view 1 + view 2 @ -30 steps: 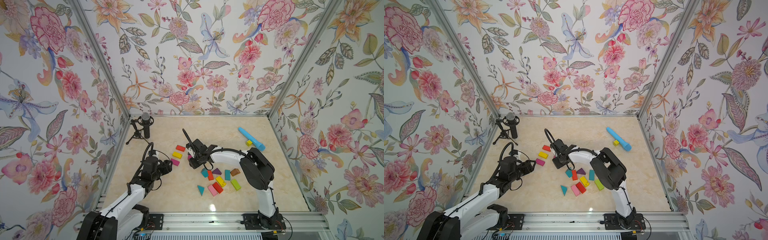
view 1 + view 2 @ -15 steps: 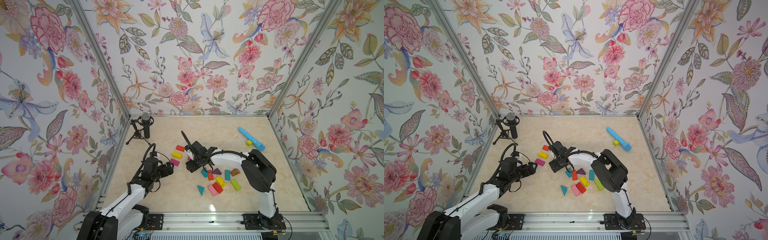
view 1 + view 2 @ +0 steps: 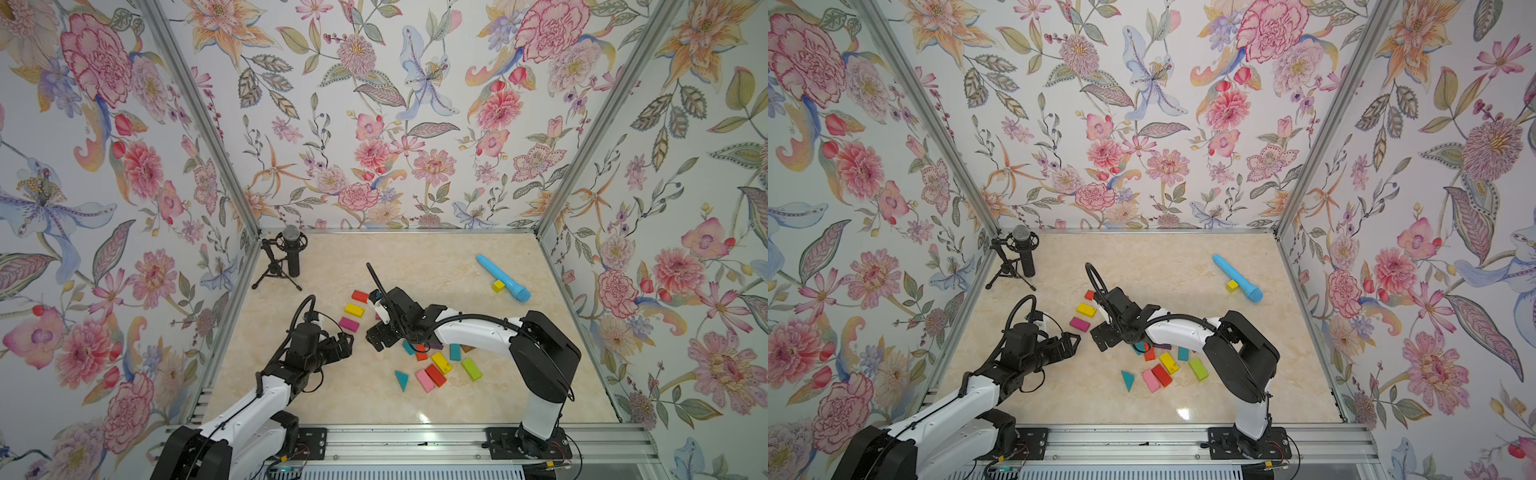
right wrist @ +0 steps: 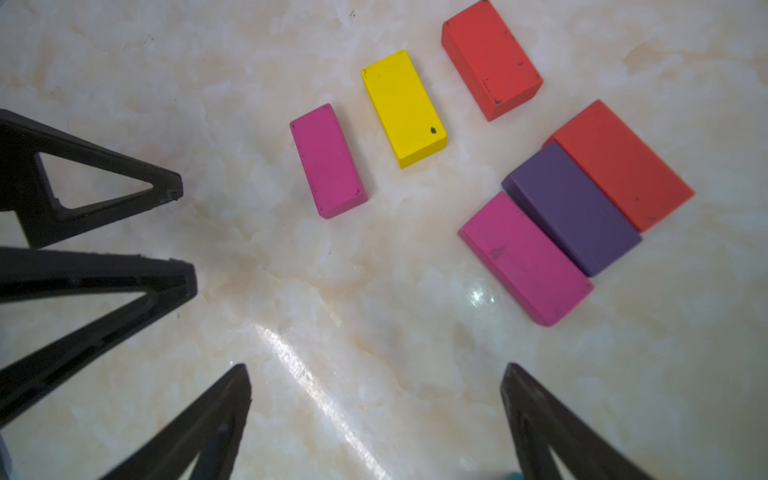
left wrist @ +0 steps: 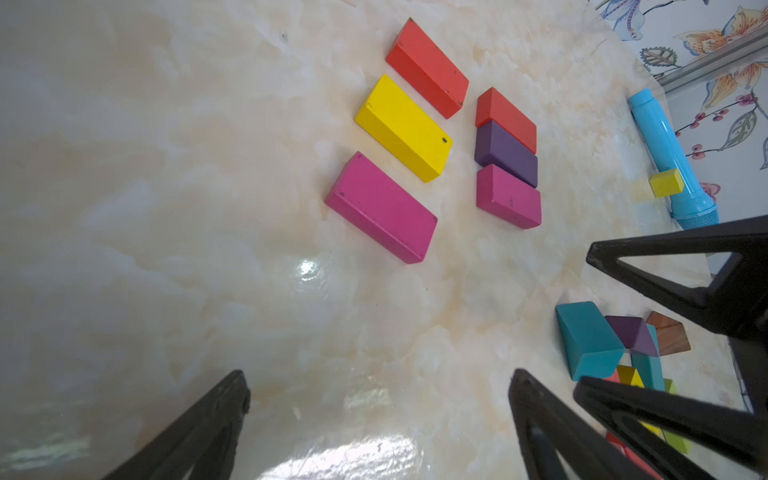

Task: Assemble a piece of candy with building blocks
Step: Assemble the building block at the center of the board.

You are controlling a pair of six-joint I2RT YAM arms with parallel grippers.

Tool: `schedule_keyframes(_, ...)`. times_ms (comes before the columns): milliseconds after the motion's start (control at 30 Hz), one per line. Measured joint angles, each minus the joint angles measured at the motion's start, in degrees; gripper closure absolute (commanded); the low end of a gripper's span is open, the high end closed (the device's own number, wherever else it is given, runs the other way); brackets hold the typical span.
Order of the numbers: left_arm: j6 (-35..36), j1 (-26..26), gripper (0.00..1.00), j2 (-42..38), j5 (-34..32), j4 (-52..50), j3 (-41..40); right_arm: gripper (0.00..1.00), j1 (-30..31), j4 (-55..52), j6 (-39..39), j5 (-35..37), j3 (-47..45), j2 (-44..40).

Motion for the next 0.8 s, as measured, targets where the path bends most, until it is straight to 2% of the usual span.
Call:
schedule_keyframes(233, -1.75, -1.97, 0.01, 4.7, -0.02, 5.62, -0.59, 0.02, -0.9, 1.25, 0.02, 0.04, 0.07, 0.46)
schedule_keyframes(567, -1.9, -2.27, 0.01, 14.16, -0.02, 14.4, 2.03, 0.0, -3.15, 3.17, 1.57, 0.44, -10.64, -6.03)
schedule_keyframes(800, -1.86, -2.29, 0.01, 17.46, -0.24, 17.92, 2.84, 0.0, -4.55, 4.57, 2.16, 0.48, -11.96, -8.76)
